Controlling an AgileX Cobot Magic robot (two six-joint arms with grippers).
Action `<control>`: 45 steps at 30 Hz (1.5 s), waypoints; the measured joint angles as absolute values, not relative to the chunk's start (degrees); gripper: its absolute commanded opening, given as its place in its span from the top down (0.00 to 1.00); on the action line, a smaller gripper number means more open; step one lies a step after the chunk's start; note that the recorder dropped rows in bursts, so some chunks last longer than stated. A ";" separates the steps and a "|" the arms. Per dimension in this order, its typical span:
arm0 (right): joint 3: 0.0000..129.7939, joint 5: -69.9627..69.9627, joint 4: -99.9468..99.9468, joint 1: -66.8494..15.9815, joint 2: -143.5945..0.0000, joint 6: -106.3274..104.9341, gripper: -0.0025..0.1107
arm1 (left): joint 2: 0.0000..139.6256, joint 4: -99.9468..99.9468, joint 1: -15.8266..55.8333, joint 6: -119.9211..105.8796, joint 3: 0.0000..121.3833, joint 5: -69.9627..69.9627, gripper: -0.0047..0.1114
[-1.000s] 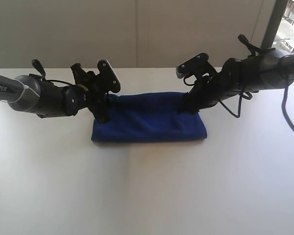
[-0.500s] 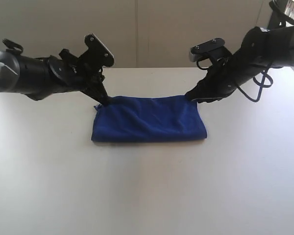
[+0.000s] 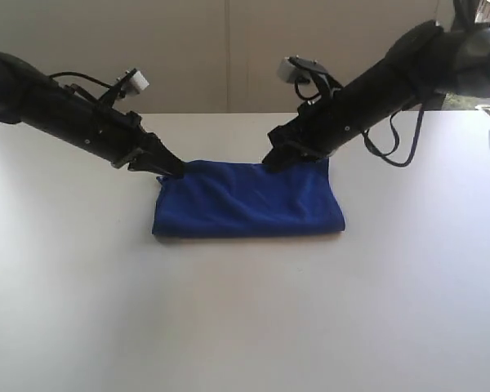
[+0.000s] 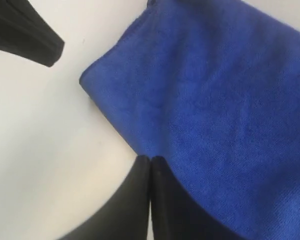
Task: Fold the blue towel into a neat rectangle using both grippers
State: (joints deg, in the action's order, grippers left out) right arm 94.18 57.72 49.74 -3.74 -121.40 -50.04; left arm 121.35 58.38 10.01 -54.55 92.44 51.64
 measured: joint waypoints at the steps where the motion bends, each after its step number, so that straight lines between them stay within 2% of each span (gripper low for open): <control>1: 94.21 57.96 50.23 -3.62 -122.67 -50.04 0.98 | 122.11 59.21 10.01 -54.71 92.44 51.92 0.96; 8: 94.21 58.30 50.84 -3.45 -127.34 -49.55 0.98 | 126.88 59.61 11.54 -54.93 92.44 51.61 0.96; 14: 94.21 56.39 49.41 -3.45 -128.08 -47.92 0.98 | 129.44 51.46 11.95 -51.71 92.44 50.30 0.96; 23: 94.64 54.15 44.52 -3.45 -130.04 -44.72 0.98 | 129.34 43.35 12.08 -44.92 93.00 48.62 0.96; 45: 94.64 51.13 34.54 -3.45 -129.12 -37.43 0.98 | 126.57 35.44 12.08 -36.98 92.90 55.62 0.96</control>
State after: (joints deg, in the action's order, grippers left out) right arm 94.64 51.13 34.54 -3.45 -129.12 -37.43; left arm 126.57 35.44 12.08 -36.98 92.90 55.62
